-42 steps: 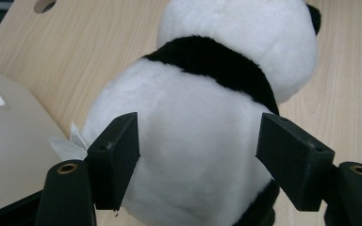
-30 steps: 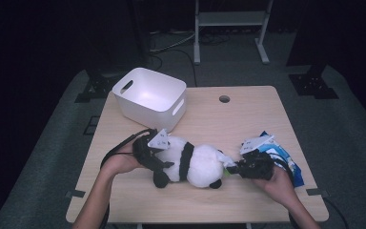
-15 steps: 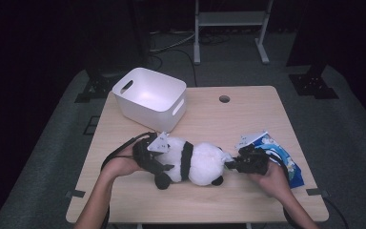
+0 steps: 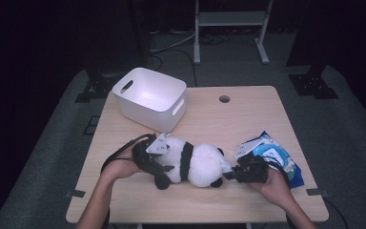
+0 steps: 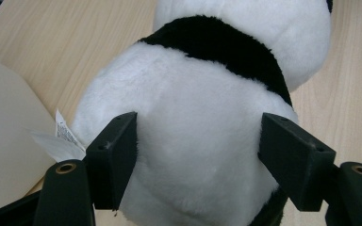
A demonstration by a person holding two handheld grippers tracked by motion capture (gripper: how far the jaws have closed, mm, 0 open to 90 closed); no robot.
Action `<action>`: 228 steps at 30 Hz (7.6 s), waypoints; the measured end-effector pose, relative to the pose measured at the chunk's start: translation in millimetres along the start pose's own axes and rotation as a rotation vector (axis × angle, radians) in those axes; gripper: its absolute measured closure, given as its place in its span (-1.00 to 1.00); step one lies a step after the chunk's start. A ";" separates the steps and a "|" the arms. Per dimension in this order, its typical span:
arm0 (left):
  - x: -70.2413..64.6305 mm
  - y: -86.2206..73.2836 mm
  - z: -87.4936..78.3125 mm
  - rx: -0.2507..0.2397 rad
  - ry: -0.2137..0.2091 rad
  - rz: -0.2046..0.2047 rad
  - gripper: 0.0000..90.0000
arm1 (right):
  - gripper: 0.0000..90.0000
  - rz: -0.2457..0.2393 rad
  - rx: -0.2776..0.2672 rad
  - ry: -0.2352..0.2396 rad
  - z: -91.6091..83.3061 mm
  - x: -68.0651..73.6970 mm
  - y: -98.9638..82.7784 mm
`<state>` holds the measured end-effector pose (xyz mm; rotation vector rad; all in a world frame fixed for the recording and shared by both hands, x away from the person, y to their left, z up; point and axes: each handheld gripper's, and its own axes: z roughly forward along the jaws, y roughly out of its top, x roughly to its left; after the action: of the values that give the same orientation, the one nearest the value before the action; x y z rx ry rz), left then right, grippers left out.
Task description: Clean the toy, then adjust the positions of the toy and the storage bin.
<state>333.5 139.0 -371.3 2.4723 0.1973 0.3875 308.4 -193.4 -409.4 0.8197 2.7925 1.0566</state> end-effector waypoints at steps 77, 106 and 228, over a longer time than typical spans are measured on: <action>-10.3 5.4 5.2 -0.042 -0.007 -0.013 -0.37 | -0.20 -0.083 -0.078 -0.005 -5.0 -1.3 62.7; -24.8 -0.2 -12.0 -0.126 0.010 -0.051 -0.55 | 0.05 -0.244 0.042 0.119 51.0 15.1 103.6; -38.5 -18.1 -8.8 -0.165 -0.020 -0.068 -0.51 | 0.81 -0.280 0.055 -0.080 111.2 -38.6 276.8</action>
<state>293.4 149.5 -384.3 2.2999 0.2314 0.3364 494.0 28.2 -326.4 0.4450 2.7720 0.8848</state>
